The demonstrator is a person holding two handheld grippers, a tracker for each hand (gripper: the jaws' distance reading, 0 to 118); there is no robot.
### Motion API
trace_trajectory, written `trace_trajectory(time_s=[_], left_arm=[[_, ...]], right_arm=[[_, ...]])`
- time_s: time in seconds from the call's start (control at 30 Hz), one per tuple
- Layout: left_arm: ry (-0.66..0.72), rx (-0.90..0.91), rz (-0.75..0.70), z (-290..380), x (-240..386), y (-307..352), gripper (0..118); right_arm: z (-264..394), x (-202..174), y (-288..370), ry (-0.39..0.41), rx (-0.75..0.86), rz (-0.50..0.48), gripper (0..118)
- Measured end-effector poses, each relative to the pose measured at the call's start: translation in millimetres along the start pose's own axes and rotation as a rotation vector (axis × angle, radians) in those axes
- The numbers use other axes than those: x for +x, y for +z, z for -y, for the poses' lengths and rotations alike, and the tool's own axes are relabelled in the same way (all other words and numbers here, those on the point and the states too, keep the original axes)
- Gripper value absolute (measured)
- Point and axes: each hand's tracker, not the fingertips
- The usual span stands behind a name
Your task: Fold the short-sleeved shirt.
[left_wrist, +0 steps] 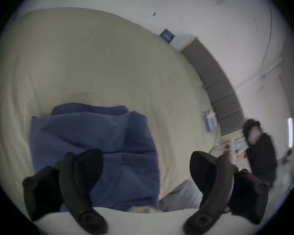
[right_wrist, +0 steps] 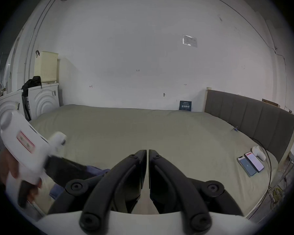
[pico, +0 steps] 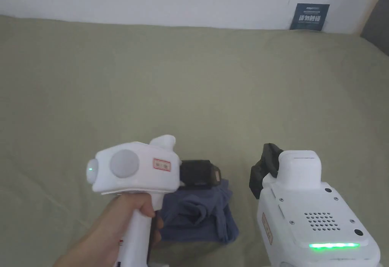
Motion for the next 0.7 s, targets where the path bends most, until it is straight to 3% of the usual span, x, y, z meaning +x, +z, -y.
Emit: trace_trajectory(time_s=[0.03,0.07,0.13,0.27,0.53,0.63,0.7], left_arm=[[0.015,0.025,0.041,-0.9,-8.2,14.1,95],[0.043,0.044,0.065,-0.9,-16.7,26.6,71],[0.079,0.069,0.110,2.1,-34.1,43.3,2],[0.157,0.064,0.063,4.0,-63.5,41.2,1],[0.273,-0.153,0.275,40.7,-62.1,-54.1,1],[0.192,-0.168,0.148,55.7,-56.9,-77.3,1],[0.178,-0.126,0.176,59.9,-59.1,-79.0,0]], right_arm=[[-0.4,-3.5,-1.5,-0.001,-0.003,-0.005,9],[-0.1,-6.7,-2.0,-0.001,-0.003,-0.011,9],[0.2,-12.7,-2.8,0.002,-0.003,-0.024,9],[2.6,-22.2,-5.3,0.010,-0.012,-0.048,9],[9.1,-20.3,-5.8,0.034,-0.036,-0.051,9],[13.4,-14.3,-7.0,0.034,-0.049,-0.041,9],[15.4,-11.5,-7.9,0.035,-0.060,-0.036,9]])
